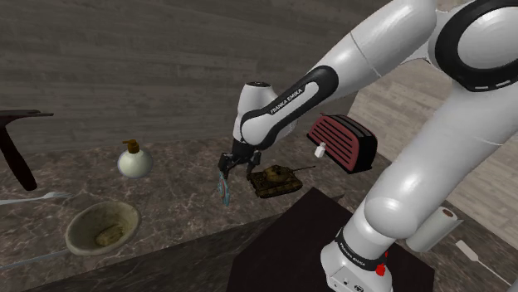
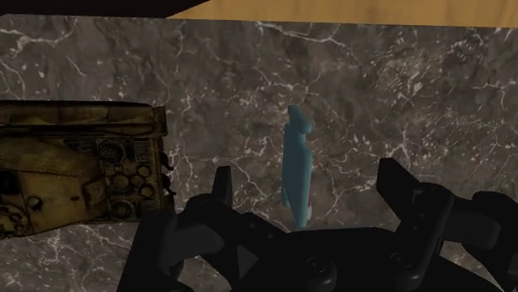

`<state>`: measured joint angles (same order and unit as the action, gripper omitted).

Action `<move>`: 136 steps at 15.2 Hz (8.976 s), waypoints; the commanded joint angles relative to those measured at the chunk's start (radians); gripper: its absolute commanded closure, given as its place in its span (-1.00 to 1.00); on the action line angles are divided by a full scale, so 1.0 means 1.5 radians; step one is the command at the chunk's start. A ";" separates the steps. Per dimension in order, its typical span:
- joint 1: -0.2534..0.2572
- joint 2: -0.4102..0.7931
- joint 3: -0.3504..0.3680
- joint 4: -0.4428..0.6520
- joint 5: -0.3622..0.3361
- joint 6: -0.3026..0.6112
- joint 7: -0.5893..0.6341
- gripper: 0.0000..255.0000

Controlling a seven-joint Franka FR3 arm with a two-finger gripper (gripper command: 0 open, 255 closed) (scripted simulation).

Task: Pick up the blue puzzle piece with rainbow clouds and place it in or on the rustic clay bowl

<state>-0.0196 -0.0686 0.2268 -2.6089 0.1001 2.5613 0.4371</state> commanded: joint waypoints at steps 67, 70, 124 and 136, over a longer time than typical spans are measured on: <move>0.029 0.010 0.037 0.172 -0.043 -0.148 0.132 1.00; 0.049 0.048 0.061 0.221 -0.060 -0.161 0.188 1.00; 0.317 0.553 0.087 0.816 -0.264 -0.284 0.524 -1.00; 0.312 0.511 0.098 0.833 -0.250 -0.341 0.516 -1.00</move>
<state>0.4480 0.6983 0.3733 -1.3603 -0.2745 2.0495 1.2111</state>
